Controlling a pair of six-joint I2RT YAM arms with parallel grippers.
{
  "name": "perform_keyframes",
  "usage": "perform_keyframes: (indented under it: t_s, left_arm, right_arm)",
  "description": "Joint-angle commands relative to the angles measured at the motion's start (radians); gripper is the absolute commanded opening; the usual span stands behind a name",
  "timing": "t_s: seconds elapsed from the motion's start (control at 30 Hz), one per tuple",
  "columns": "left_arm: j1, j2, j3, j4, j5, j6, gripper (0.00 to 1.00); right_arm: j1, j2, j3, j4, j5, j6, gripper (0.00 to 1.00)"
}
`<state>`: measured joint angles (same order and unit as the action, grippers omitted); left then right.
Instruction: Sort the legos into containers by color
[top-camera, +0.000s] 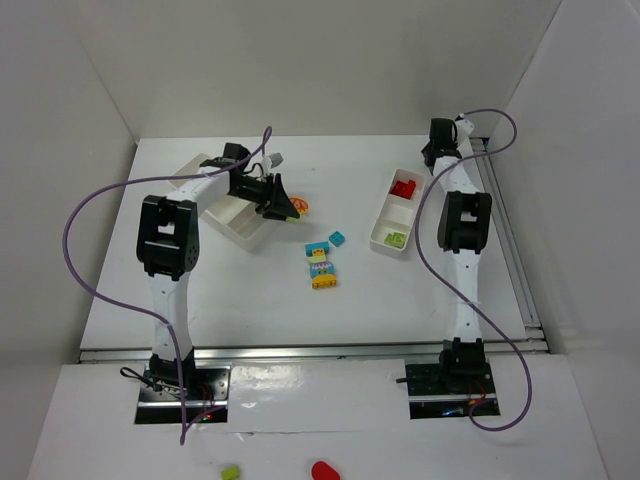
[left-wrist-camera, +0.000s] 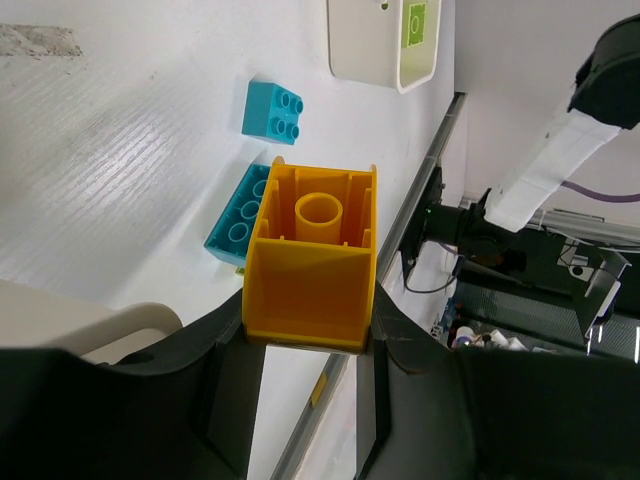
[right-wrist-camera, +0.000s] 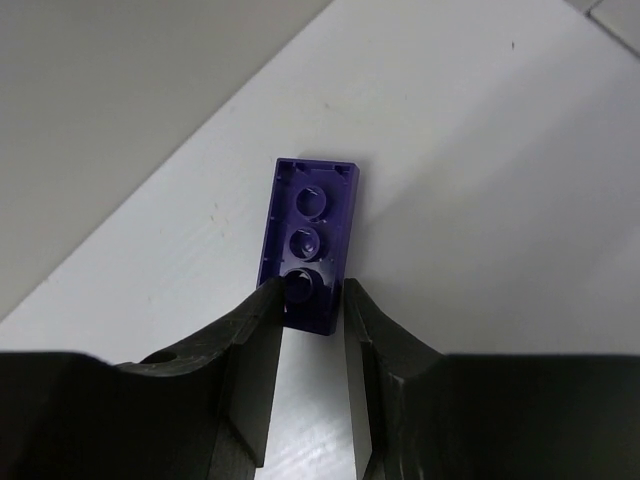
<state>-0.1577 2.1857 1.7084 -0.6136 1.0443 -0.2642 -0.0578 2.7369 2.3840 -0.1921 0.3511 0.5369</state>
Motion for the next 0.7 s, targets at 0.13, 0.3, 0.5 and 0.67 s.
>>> perform_keyframes:
  t_s: [0.13,0.3,0.5,0.67]
  left_arm:
    - [0.009,-0.001,0.033,-0.011,0.028,0.022,0.0]
    - [0.009,-0.047,0.011,0.001,0.039,0.022,0.0]
    - [0.009,-0.081,-0.009,0.011,0.048,0.002,0.0]
    - [0.009,-0.081,0.011,0.011,0.059,-0.007,0.0]
  right_arm:
    - [0.003,-0.234,-0.354,-0.267,-0.11,-0.049,0.37]
    - [-0.017,-0.388,-0.572,-0.202,-0.12,-0.049,0.37]
    - [-0.028,-0.408,-0.523,-0.234,-0.12,-0.049,0.55]
    - [-0.028,-0.427,-0.523,-0.194,-0.12,-0.04,0.75]
